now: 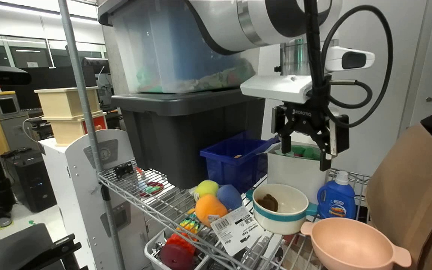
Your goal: Put the beetroot plushy in the pink bowl
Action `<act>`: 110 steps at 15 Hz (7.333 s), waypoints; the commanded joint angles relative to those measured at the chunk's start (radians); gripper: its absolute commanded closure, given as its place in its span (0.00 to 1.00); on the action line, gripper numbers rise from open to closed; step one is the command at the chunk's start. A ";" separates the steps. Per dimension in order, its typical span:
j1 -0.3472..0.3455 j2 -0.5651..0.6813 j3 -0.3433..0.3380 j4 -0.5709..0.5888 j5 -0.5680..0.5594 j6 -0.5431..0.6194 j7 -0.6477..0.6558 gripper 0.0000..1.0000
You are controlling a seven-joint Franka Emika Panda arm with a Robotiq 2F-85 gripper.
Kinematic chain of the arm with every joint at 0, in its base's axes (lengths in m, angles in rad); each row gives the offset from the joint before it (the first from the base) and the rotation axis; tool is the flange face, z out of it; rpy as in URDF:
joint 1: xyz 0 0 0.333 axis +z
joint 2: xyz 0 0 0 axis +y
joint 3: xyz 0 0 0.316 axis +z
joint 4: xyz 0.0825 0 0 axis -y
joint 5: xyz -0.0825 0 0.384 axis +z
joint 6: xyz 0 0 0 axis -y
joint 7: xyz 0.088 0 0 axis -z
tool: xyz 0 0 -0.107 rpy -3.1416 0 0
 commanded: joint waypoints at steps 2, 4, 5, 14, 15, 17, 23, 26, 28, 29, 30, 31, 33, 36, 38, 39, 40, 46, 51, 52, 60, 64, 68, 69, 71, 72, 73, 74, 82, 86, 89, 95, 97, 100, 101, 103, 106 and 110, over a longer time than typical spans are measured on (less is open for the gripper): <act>-0.002 0.102 -0.002 0.190 0.009 -0.037 0.015 0.00; -0.004 0.122 0.002 0.232 0.012 -0.037 0.012 0.00; -0.004 0.130 0.003 0.248 0.011 -0.036 0.011 0.00; 0.017 0.157 0.020 0.278 0.008 -0.027 0.006 0.00; 0.020 0.164 0.022 0.285 0.008 -0.028 0.006 0.00; 0.023 0.174 0.023 0.300 0.009 -0.034 0.005 0.00; 0.011 0.217 0.023 0.365 0.012 -0.055 0.003 0.00; 0.008 0.245 0.019 0.390 0.007 -0.065 0.004 0.00; 0.007 0.262 0.018 0.403 0.004 -0.073 0.002 0.20; 0.007 0.270 0.017 0.406 0.002 -0.072 0.000 0.28; 0.007 0.276 0.018 0.409 0.003 -0.073 -0.001 0.35; 0.004 0.282 0.020 0.413 0.005 -0.075 -0.004 0.42; 0.000 0.292 0.025 0.427 0.009 -0.086 -0.011 0.58; -0.004 0.301 0.026 0.454 0.010 -0.098 -0.011 0.80; -0.007 0.305 0.026 0.468 0.011 -0.112 -0.012 0.95; -0.007 0.306 0.025 0.471 0.009 -0.115 -0.012 1.00; -0.008 0.308 0.025 0.475 0.009 -0.117 -0.013 1.00; -0.014 0.302 0.027 0.480 0.011 -0.121 -0.015 0.98; -0.013 0.291 0.030 0.476 0.012 -0.124 -0.018 0.98; -0.013 0.285 0.032 0.471 0.012 -0.124 -0.023 0.98; -0.016 0.284 0.032 0.478 0.011 -0.126 -0.031 0.98; -0.015 0.287 0.027 0.475 0.004 -0.132 -0.037 0.98; -0.014 0.276 0.024 0.469 0.001 -0.187 -0.040 0.98; -0.013 0.270 0.023 0.462 0.000 -0.197 -0.040 0.98; -0.011 0.250 0.023 0.444 -0.002 -0.217 -0.049 0.98; -0.009 0.244 0.023 0.437 -0.003 -0.219 -0.050 0.98; -0.008 0.243 0.022 0.438 -0.004 -0.223 -0.051 0.98; -0.007 0.246 0.020 0.444 -0.005 -0.228 -0.048 0.98; -0.003 0.254 0.014 0.450 -0.012 -0.212 -0.048 0.67; -0.006 0.249 0.013 0.453 -0.011 -0.213 -0.052 0.39; -0.008 0.247 0.013 0.454 -0.010 -0.214 -0.056 0.18; -0.009 0.249 0.014 0.461 -0.008 -0.216 -0.058 0.74; -0.010 0.249 0.014 0.465 -0.008 -0.217 -0.058 0.89; -0.011 0.249 0.015 0.471 -0.007 -0.218 -0.059 1.00; -0.012 0.245 0.016 0.471 -0.005 -0.220 -0.060 1.00; -0.014 0.231 0.017 0.463 -0.003 -0.220 -0.061 0.99; -0.020 0.190 0.022 0.442 0.004 -0.218 -0.070 0.99; -0.026 0.115 0.030 0.394 0.011 -0.208 -0.092 0.99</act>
